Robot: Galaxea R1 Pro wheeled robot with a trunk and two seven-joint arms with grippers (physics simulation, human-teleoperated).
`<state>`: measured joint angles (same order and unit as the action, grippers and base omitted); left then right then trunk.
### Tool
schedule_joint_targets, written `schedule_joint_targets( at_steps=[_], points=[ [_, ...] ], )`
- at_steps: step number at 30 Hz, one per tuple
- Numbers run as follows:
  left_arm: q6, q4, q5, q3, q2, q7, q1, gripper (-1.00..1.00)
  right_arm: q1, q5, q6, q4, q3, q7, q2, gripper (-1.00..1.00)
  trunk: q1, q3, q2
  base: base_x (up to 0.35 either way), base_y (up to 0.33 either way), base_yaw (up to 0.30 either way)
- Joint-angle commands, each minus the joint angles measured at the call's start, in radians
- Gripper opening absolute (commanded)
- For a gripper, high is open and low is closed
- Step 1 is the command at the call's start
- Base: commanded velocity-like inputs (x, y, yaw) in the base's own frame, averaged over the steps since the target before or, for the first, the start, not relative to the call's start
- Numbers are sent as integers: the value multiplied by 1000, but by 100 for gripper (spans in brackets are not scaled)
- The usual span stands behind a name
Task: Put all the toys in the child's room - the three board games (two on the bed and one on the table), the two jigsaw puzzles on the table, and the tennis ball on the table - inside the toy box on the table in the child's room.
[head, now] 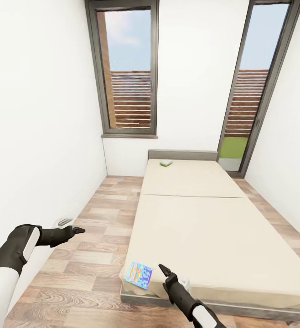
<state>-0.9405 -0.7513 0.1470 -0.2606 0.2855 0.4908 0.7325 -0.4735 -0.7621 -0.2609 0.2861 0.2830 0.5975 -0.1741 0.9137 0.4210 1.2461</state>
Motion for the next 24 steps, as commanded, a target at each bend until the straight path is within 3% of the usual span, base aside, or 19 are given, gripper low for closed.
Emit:
schedule_joint_targets(
  at_steps=[1, 7, 24],
  points=[
    [-8, 0, 6, -2, 0, -1, 1, 100, 0, -15, -9, 0, 7, 1, 0, 100, 4, 4, 8, 0, 0, 0],
    [-8, 0, 7, -1, 0, -2, 1, 100, 1, -42, -8, -1, 18, 0, 0, 100, 27, 23, 50, 0, 0, 0],
    [-4, 0, 6, -2, 0, -3, 1, 100, 1, -45, -7, -1, 21, 0, 0, 100, 92, 76, 169, 0, 0, 0]
  ],
)
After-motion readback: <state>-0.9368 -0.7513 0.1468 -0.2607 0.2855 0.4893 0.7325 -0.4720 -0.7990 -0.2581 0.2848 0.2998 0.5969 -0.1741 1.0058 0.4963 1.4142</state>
